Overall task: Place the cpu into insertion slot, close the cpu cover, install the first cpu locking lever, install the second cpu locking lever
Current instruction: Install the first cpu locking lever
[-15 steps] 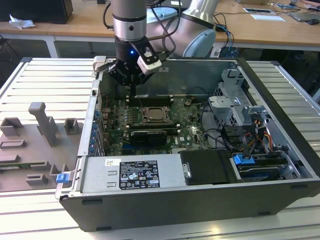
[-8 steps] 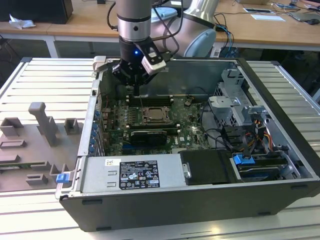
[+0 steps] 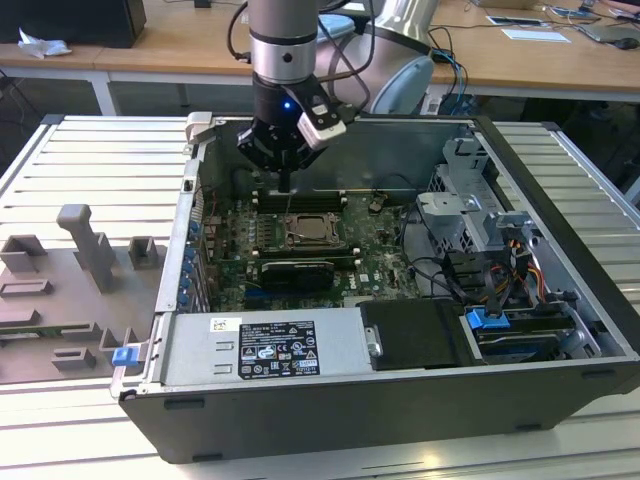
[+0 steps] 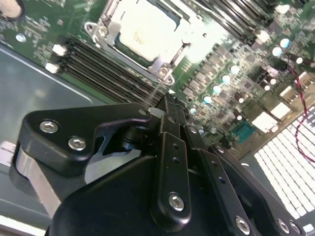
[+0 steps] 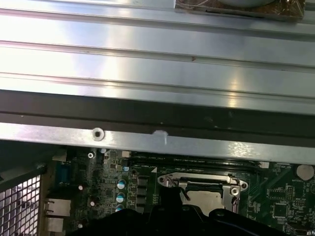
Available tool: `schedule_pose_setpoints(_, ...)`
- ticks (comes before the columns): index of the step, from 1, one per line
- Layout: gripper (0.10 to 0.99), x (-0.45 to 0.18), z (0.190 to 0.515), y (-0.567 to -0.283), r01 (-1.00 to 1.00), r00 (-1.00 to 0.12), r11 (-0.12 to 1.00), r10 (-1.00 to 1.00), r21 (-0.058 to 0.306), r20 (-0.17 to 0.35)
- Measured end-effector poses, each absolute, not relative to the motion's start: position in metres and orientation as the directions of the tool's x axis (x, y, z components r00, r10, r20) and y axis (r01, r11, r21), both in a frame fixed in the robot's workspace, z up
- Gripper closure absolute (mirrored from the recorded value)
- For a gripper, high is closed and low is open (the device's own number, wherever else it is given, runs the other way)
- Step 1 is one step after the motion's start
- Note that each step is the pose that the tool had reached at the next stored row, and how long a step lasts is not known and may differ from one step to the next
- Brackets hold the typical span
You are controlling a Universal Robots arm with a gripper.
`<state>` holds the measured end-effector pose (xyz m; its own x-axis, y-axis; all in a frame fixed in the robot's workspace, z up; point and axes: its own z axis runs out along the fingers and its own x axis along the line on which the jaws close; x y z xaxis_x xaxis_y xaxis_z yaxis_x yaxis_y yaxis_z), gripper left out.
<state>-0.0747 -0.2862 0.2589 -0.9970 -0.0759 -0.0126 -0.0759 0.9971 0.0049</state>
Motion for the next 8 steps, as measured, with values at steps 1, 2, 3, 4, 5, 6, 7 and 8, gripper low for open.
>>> schedule_pose_setpoints(1,0.98,-0.072,0.259,-0.286,-0.076,-0.997,0.997,-0.076,0.004,-0.012)
schedule_pose_setpoints(2,0.98,-0.07,0.259,-0.286,-0.076,-0.997,0.997,-0.076,0.004,-0.012)
schedule_pose_setpoints(3,0.98,-0.067,0.259,-0.286,-0.076,-0.997,0.997,-0.076,0.003,-0.012)
schedule_pose_setpoints(4,0.98,-0.066,0.259,-0.286,-0.076,-0.997,0.997,-0.076,0.003,-0.012)
schedule_pose_setpoints(5,0.98,-0.064,0.259,-0.286,-0.076,-0.997,0.997,-0.076,0.003,-0.012)
schedule_pose_setpoints(6,0.98,-0.062,0.259,-0.286,-0.076,-0.997,0.997,-0.076,0.003,-0.012)
schedule_pose_setpoints(7,0.98,-0.061,0.259,-0.286,-0.076,-0.997,0.997,-0.076,0.003,-0.012)
schedule_pose_setpoints(8,0.98,-0.058,0.258,-0.286,-0.076,-0.997,0.997,-0.076,0.003,-0.012)
